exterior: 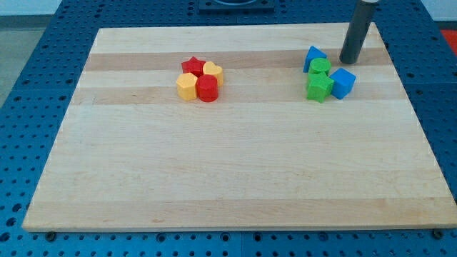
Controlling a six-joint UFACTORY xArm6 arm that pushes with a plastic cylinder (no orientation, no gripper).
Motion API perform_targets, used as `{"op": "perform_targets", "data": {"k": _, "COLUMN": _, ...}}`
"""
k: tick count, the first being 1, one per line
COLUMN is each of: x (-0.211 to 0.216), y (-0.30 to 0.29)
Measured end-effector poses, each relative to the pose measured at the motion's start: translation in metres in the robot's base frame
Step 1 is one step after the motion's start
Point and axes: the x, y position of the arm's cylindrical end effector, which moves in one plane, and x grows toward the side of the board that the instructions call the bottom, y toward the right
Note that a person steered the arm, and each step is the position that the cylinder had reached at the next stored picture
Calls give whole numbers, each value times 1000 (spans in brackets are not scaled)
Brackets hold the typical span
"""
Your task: Push the blue cube to the bottom right side of the board
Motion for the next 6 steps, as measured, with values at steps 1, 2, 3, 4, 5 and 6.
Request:
{"op": "perform_targets", "data": {"k": 1, "x": 11, "y": -6}}
{"op": "perform_targets", "data": {"k": 2, "x": 21, "y": -8}}
{"op": "perform_targets", "data": {"k": 3, "x": 32, "y": -19}}
{"op": "perform_targets", "data": {"k": 4, "x": 44, "y": -28}}
{"op": "perform_targets", "data": {"k": 5, "x": 56, "y": -35}}
{"op": "perform_targets", "data": {"k": 6, "x": 75, "y": -36}}
